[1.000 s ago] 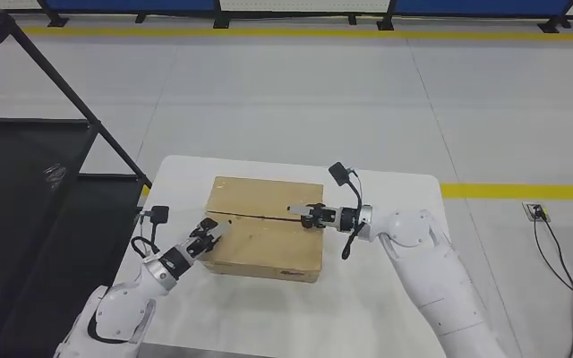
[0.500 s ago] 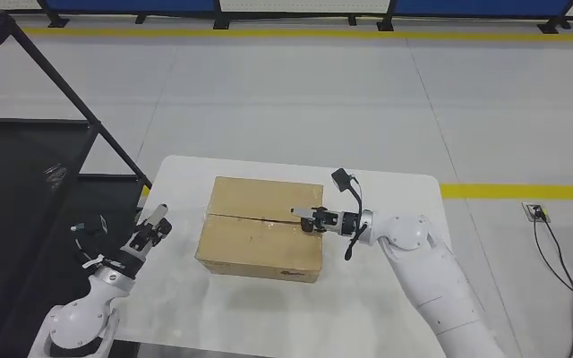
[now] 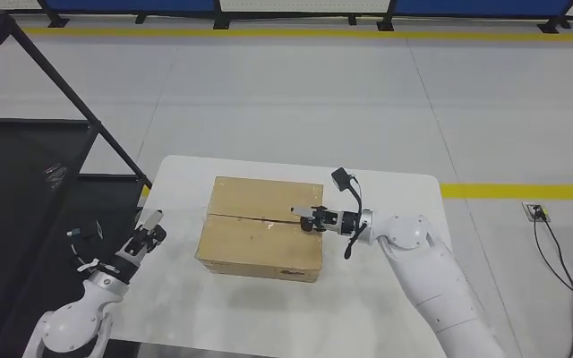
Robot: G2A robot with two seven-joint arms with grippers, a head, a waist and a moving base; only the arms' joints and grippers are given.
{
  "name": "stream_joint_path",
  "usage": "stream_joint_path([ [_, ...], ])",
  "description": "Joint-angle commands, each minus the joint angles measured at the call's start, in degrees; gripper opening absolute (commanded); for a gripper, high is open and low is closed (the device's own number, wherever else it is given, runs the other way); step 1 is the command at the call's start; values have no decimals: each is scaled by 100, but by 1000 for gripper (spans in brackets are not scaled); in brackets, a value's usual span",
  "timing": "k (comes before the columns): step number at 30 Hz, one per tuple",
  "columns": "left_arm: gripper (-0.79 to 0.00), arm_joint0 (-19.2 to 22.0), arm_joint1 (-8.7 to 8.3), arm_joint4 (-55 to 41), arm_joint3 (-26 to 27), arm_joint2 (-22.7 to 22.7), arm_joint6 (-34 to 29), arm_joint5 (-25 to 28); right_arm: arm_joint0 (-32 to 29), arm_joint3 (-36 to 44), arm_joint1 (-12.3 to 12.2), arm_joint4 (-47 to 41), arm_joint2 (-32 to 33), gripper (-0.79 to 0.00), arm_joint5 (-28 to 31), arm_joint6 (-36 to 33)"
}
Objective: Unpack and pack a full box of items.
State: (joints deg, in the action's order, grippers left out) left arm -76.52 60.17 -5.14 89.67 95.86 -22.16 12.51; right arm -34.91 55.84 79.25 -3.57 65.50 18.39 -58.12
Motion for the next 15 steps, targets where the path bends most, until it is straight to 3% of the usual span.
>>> stream_joint_path([
  [1, 0, 148, 23, 11, -274, -163, 77, -236, 0, 0, 0, 0, 0, 0, 0, 0],
  [15, 0, 1818, 289, -1227, -2542, -1032, 167, -731, 0, 0, 0, 0, 0, 0, 0, 0],
])
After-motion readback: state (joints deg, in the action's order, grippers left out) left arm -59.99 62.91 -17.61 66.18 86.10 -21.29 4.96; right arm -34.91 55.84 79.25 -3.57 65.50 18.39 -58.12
